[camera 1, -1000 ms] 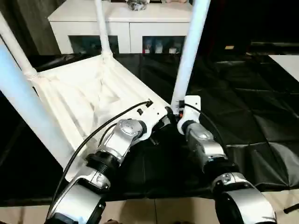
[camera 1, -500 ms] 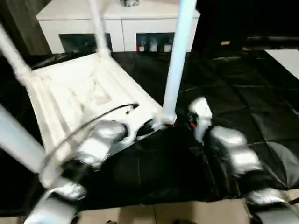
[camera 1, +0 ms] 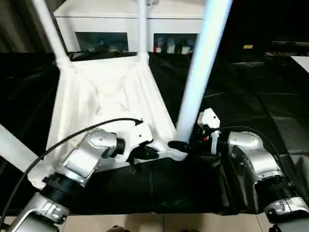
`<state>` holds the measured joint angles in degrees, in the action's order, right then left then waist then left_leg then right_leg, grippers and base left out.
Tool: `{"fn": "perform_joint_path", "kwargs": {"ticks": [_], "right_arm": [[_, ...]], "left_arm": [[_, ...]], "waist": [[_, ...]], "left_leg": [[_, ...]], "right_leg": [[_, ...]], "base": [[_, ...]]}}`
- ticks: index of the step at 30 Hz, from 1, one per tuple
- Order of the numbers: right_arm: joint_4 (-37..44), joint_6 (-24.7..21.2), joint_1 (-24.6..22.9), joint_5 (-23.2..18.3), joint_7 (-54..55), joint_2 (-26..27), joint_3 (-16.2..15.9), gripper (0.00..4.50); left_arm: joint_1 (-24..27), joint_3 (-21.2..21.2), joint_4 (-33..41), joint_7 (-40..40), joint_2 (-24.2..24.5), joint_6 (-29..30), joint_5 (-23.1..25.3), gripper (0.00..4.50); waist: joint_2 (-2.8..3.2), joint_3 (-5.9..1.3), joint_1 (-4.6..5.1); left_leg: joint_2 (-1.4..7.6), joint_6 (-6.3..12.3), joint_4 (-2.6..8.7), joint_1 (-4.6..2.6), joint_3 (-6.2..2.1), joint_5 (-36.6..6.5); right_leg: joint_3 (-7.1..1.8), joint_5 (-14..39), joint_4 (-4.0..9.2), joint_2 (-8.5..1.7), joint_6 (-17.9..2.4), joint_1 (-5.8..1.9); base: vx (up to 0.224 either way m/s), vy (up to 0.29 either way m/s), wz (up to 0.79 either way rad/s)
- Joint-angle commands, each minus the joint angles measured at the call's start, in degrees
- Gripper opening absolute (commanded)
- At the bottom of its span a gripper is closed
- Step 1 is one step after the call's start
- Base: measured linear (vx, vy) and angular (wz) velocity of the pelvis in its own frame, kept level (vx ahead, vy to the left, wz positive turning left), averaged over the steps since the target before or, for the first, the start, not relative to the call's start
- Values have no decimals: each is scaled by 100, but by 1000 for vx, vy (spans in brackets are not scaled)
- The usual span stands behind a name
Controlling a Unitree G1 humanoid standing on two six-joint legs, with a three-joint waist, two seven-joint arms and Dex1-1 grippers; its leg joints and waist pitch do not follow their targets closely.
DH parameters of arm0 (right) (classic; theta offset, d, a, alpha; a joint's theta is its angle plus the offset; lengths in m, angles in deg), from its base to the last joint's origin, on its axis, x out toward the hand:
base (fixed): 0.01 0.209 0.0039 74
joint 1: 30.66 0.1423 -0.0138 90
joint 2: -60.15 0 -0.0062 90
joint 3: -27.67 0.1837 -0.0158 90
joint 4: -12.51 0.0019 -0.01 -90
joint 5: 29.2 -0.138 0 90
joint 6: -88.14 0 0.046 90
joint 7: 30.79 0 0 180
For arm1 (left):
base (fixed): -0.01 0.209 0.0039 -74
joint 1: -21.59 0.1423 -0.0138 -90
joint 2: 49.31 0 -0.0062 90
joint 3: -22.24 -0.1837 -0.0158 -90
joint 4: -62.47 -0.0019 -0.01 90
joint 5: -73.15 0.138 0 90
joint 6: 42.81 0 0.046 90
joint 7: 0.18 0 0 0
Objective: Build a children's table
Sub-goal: Rotate leg to tighten
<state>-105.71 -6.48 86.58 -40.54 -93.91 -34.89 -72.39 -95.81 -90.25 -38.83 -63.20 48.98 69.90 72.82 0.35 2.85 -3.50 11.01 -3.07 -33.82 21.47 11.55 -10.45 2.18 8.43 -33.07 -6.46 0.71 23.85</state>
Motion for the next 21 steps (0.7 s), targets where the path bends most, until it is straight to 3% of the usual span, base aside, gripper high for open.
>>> {"fn": "perform_joint_path", "kwargs": {"ticks": [1, 9, 15, 21], "right_arm": [[14, -110, 68, 32, -185, -111, -72, 387], [-141, -9, 67, 242, -307, -328, -155, 387], [-217, -45, 87, 246, -255, -276, -147, 319], [-375, -14, 130, 291, -232, -238, -181, 283]], "left_arm": [[-23, -182, 153, -158, 4, 89, -46, 0], [-14, -162, 138, -174, 55, 113, -27, 0], [-13, -152, 139, -155, 67, 137, -24, 0], [-32, -147, 105, -156, 75, 137, -9, 0]], "waist": [[-10, -364, 26], [-8, -383, 32], [-12, -385, 28], [-3, -378, 44]], "left_leg": [[170, 102, 475, -109, -68, -1812], [169, 154, 450, -97, -67, -1596], [168, 194, 443, -96, -67, -1562], [169, 163, 448, -102, -71, -1663]], "right_leg": [[-116, 1581, 315, -106, -1276, -231], [-104, 1301, 285, -95, -1363, -248], [-100, 1274, 278, -94, -1412, -257], [-96, 1380, 288, -91, -1406, -249]], "base": [[0, 0, 0], [0, 0, 0], [0, 0, 0], [0, 0, 0]]}}
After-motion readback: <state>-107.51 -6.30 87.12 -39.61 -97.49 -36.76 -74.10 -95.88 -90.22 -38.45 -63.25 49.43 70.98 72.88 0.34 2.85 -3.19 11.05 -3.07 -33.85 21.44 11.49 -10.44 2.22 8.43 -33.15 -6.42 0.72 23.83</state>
